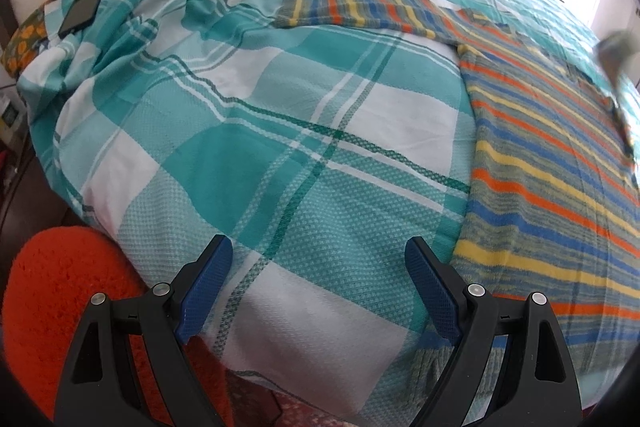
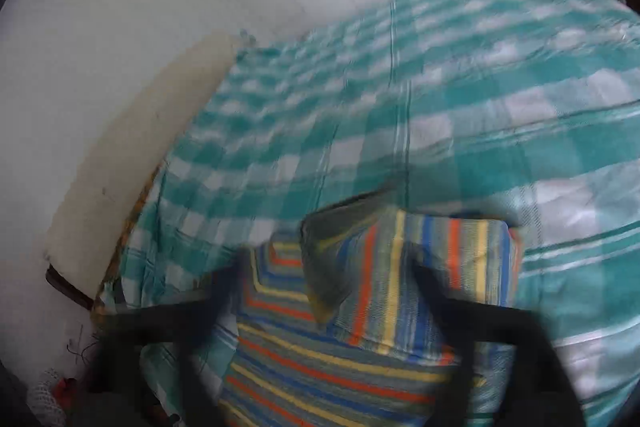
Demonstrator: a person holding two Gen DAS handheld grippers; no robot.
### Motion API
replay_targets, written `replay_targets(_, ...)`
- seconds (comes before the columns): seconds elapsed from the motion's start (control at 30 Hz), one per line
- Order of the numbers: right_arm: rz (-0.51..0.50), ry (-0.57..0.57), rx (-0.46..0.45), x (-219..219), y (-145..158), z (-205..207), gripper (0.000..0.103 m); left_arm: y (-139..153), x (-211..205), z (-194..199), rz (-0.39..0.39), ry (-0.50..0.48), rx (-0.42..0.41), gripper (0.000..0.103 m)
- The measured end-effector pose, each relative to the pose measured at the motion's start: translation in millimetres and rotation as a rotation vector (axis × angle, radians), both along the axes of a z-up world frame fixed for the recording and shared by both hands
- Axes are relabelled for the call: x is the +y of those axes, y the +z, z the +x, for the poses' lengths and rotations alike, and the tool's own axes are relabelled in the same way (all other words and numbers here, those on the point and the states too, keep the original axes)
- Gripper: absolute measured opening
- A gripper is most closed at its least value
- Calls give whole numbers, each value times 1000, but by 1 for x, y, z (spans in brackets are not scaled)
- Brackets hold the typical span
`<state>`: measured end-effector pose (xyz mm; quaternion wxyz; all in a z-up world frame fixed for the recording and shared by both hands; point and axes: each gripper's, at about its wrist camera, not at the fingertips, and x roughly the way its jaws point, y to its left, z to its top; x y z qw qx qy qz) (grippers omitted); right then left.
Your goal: Fold small clothes
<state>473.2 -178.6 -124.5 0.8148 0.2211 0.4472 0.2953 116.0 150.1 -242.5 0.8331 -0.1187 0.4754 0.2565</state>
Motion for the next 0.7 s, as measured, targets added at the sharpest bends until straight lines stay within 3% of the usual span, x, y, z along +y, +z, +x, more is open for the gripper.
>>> replay_targets(0.07, 17, 0, 13, 5, -15, 5, 91, 0, 2, -1, -8, 5, -5, 89)
replay_targets(0.23, -25, -32, 111, -34, -58, 18, 44, -3, 3, 2, -11, 11, 6, 89)
replay_targets(0.33, -57, -2, 243, -37, -105, 15, 43, -5, 1, 5, -7, 5, 15, 89)
replay_targets(0.4, -212, -34, 349, -45, -151, 10, 39, -4, 0, 5, -5, 1, 16, 89)
replay_targets(0.43, -335, -53, 428, -53, -177, 5, 7, -4, 1, 5, -5, 0, 15, 89)
replay_targets(0.47, -349, -72, 426, -60, -183, 1, 0, -4, 1, 4, -4, -1, 15, 89)
replay_targets(0.5, -316, -98, 401, -71, -178, -1, 0, -5, 0, 3, -3, 1, 15, 89)
replay_targets(0.57, -338, -124, 369, -75, -162, 0, 11, -7, 1, 5, 2, 1, 22, 90)
replay_targets(0.7, -343, -48, 242, -55, -121, 21, 16, -8, -3, 9, 13, -3, 30, 90)
